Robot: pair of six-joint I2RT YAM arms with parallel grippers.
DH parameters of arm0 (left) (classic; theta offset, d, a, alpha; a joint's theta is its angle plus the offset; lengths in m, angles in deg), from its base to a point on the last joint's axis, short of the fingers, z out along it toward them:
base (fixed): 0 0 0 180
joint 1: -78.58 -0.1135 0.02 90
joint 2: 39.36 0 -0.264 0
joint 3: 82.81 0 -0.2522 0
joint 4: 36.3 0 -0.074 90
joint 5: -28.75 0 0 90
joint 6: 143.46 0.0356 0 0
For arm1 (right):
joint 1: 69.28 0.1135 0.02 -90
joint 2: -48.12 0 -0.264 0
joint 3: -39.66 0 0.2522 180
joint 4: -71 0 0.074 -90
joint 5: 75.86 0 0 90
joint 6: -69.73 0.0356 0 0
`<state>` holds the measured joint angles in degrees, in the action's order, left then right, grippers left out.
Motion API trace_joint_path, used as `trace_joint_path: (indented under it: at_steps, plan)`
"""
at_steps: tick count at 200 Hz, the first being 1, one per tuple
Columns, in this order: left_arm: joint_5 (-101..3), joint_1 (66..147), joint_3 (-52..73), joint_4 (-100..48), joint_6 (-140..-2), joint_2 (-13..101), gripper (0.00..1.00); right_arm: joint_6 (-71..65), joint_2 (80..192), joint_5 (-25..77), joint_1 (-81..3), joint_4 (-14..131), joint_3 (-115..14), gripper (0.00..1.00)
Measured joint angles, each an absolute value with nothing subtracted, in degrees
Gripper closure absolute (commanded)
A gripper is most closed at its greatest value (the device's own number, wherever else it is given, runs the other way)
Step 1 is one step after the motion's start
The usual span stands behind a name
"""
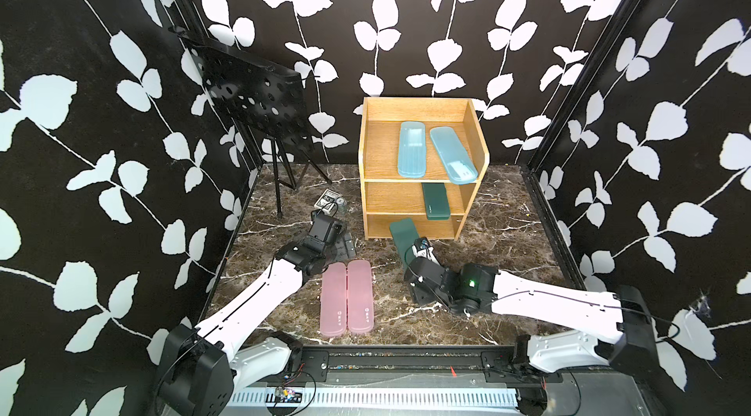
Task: Place the pencil cases on the shelf according to color
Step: Place the pencil case on the shelf.
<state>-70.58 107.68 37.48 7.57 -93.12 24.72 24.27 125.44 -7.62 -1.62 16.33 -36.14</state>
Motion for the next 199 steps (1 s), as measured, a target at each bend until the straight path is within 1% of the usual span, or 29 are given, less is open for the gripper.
trace_joint_path:
  at_steps: [72,89,99,113,118,127,133,176,199]
  plan:
    - [-67.43,107.68,37.39,9.13,-91.94,23.10,0.01,17.56,136.61,-5.39,-8.90,17.42,-50.15,0.52]
    - [-66.47,107.68,37.39,9.02,-91.54,23.19,0.01,16.97,139.34,-5.30,-10.91,17.47,-53.28,0.50]
    - [-65.85,107.68,37.41,8.86,-91.35,23.43,0.01,16.81,141.18,-5.26,-12.11,17.36,-55.29,0.46]
    - [-64.78,107.68,37.41,8.67,-91.22,24.08,0.01,16.75,144.06,-5.17,-13.42,17.25,-58.07,0.35]
    - [-64.46,107.68,37.41,8.54,-91.15,24.43,0.01,16.72,145.00,-5.13,-13.82,17.21,-58.94,0.31]
    - [-63.63,107.68,37.39,8.27,-91.09,25.09,0.01,16.81,146.73,-5.13,-14.45,16.97,-60.51,0.18]
    - [-63.30,107.68,37.39,8.10,-91.02,25.48,0.01,16.83,147.63,-5.17,-14.78,16.83,-61.39,0.14]
    - [-61.29,107.68,37.41,7.46,-90.39,26.42,0.01,16.72,149.81,-5.13,-15.61,15.94,-66.04,0.07]
    - [-61.00,107.68,37.41,7.51,-90.28,26.31,0.01,16.64,149.59,-5.02,-15.61,15.94,-67.62,0.06]
